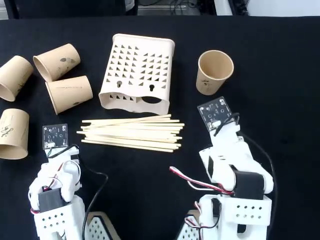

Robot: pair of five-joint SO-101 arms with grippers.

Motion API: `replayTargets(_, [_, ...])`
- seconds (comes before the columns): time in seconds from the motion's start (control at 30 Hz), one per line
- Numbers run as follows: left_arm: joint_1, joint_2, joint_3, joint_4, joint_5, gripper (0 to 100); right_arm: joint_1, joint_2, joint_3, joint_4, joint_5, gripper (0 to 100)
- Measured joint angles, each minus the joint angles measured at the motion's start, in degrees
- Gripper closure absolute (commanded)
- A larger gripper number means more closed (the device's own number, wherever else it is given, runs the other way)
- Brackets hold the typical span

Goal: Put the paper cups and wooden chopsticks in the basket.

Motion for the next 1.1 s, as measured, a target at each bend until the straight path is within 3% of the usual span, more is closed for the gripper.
replayTargets(0.2, [0.0,0.0,0.0,0.0,0.0,97,0.9,0.2,-3.5,0.6,0.0,96.2])
replayTargets(0.37, [0.0,0.0,0.0,0.0,0.0,97,4.2,9.8,-14.3,8.0,0.4,96.2])
replayTargets(0.5, [0.0,0.0,0.0,0.0,0.0,97,3.3,17.3,-25.0,13.9,7.6,96.2])
replayTargets(0.67, [0.0,0.0,0.0,0.0,0.0,97,-5.0,21.9,-27.7,14.9,17.0,96.2])
replayTargets(0.87, [0.0,0.0,0.0,0.0,0.0,97,-14.9,22.6,-27.9,7.0,18.5,81.2])
replayTargets(1.1, [0.0,0.0,0.0,0.0,0.0,97,-23.6,22.7,-19.6,-13.5,27.8,81.5])
